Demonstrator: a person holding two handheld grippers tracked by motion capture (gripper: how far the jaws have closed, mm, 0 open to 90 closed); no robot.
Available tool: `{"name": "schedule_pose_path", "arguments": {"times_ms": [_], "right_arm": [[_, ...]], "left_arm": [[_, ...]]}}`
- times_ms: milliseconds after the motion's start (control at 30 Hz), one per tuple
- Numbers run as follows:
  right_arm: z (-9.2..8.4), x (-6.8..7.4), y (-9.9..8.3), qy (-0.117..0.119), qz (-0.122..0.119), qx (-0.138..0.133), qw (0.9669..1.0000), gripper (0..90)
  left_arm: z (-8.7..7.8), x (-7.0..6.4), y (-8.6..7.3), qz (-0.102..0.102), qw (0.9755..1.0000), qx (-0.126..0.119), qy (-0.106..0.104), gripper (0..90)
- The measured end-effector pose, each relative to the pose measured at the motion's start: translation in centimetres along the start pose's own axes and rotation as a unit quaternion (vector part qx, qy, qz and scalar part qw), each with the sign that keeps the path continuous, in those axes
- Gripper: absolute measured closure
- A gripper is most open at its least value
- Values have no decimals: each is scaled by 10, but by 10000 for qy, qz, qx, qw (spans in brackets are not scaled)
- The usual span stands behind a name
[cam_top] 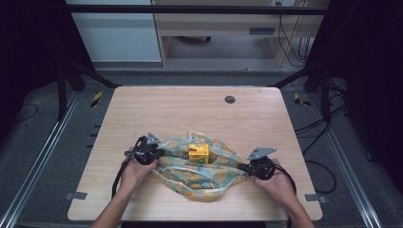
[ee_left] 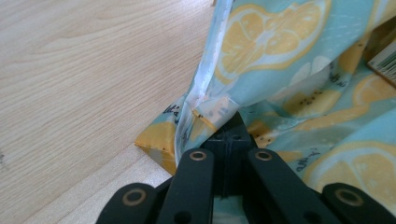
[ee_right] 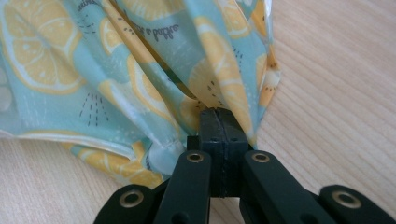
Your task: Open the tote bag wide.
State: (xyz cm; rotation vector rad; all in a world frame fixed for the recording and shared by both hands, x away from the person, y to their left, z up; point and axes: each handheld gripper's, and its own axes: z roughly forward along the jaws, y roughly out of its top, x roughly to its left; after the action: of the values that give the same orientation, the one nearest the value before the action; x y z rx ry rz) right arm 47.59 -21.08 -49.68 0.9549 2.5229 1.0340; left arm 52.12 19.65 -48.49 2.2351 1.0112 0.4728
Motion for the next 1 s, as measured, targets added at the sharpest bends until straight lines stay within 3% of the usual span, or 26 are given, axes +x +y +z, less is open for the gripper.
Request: {"name": "schedule_pose_path", "arguments": {"times_ms": [200, 367, 467, 567, 633, 700, 833, 1000], "right_arm": [[-12, 12, 17, 100, -160, -547, 9983, 900], [-18, 20, 33, 142, -317, -911, 9952, 900], [-25, 20, 37, 117, -249, -1124, 9933, 900], [-38, 17, 38, 14, -123, -1429, 9897, 895], [-47, 12, 36, -187, -3, -1592, 9871, 892], [-54, 5, 30, -484, 263, -1677, 9843, 887], [-59, -10, 14, -1148, 811, -1568, 9776, 783], [-55, -24, -1, -1866, 1113, -1173, 9690, 482]], "left_arm": [[-29, -10, 7, 107, 9981, -568, -194, 900], [-45, -17, 15, 187, 9956, -872, -302, 900], [-56, -16, 17, 216, 9943, -1027, -183, 899], [-66, -7, 12, 164, 9946, -1026, 54, 887], [-72, 4, 5, 17, 9944, -1036, 203, 883], [-77, 15, -3, -116, 9946, -983, 324, 883], [-83, 32, -22, -233, 9944, -866, 555, 848], [-84, 42, -39, -343, 9917, -816, 931, 549]]}}
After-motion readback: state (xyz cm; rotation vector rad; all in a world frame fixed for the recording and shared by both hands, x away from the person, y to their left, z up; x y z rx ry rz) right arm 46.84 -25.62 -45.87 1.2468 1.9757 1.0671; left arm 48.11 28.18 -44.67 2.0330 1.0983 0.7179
